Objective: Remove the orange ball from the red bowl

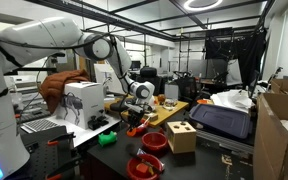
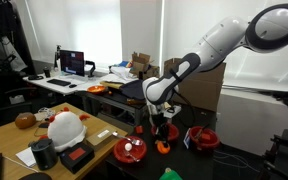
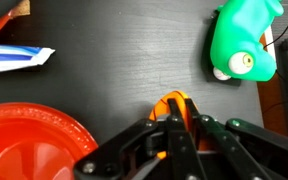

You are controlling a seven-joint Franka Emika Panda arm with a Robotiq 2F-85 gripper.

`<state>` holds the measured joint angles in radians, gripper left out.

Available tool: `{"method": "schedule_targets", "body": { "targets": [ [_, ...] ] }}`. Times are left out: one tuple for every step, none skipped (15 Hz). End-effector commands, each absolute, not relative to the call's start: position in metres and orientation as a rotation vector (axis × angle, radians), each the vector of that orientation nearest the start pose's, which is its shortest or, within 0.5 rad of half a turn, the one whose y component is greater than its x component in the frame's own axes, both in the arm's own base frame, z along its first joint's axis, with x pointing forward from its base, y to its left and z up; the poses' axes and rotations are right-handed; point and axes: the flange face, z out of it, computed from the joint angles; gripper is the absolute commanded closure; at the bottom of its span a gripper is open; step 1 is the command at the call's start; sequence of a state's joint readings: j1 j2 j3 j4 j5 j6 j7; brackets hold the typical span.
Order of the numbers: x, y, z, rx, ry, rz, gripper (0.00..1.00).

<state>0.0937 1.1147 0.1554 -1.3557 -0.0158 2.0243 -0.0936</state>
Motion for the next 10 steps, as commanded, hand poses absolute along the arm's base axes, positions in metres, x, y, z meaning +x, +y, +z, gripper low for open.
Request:
{"method": "schedule_targets", "body": {
  "targets": [
    [0.612, 0.136, 0.028, -2.912, -0.446, 0.661, 0.98],
    [0.606, 0.135, 0.027, -2.905, -0.449, 0.658, 0.98],
    [0.600, 0.134, 0.025, -2.904, -0.452, 0.653, 0.98],
    [0.594, 0.135, 0.022, -2.898, -0.459, 0.642, 0.98],
    [0.589, 0.135, 0.020, -2.896, -0.465, 0.631, 0.98],
    [0.585, 0.136, 0.019, -2.892, -0.472, 0.616, 0.98],
    [0.582, 0.137, 0.018, -2.885, -0.481, 0.600, 0.98],
    [0.579, 0.139, 0.017, -2.879, -0.492, 0.584, 0.98],
    [0.576, 0.141, 0.016, -2.869, -0.509, 0.571, 0.98],
    [0.572, 0.144, 0.016, -2.851, -0.541, 0.566, 0.98]
  ]
}}
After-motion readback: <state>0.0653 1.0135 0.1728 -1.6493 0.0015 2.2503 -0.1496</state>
